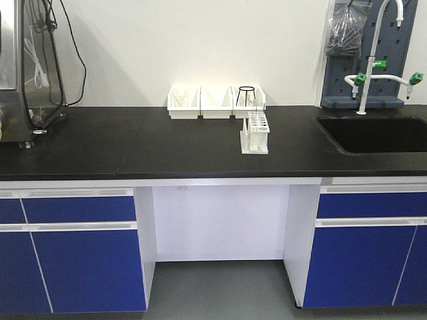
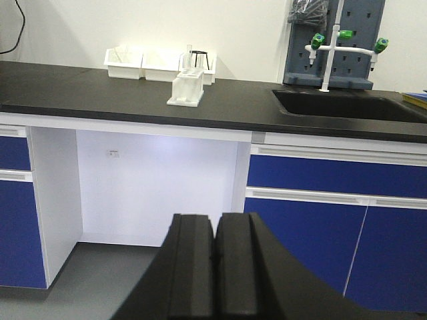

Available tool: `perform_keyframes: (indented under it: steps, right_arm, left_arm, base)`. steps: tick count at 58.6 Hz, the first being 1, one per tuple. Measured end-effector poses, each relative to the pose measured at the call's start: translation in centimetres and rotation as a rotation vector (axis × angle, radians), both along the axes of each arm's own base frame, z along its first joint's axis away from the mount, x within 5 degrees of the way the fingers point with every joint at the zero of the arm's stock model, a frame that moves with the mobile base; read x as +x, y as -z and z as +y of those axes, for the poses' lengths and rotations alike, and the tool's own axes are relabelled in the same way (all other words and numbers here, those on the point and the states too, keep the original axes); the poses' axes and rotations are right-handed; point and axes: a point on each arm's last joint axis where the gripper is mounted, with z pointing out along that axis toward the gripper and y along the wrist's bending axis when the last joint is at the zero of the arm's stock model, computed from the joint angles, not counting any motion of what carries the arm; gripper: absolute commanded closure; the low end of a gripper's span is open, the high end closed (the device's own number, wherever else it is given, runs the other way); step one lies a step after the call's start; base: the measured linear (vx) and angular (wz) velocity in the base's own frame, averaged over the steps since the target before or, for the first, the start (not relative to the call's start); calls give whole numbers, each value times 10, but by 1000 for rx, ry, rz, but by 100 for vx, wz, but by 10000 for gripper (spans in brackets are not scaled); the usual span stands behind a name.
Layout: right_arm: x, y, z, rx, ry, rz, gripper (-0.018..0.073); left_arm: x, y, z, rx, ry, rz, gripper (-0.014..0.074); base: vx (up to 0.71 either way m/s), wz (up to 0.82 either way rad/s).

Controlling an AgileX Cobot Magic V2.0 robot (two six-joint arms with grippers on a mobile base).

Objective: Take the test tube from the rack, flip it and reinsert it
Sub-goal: 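Drive the base toward the white test-tube rack on the bench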

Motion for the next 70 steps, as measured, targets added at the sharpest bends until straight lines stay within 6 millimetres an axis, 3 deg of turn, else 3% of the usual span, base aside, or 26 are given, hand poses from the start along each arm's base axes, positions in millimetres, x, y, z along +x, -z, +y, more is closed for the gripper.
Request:
perform_keyframes:
  steps: [70]
  right_arm:
    - [0, 0, 0, 0, 0, -1, 568]
  left_arm:
    - [0, 0, 0, 0, 0, 0, 603]
  base:
    - [9, -2]
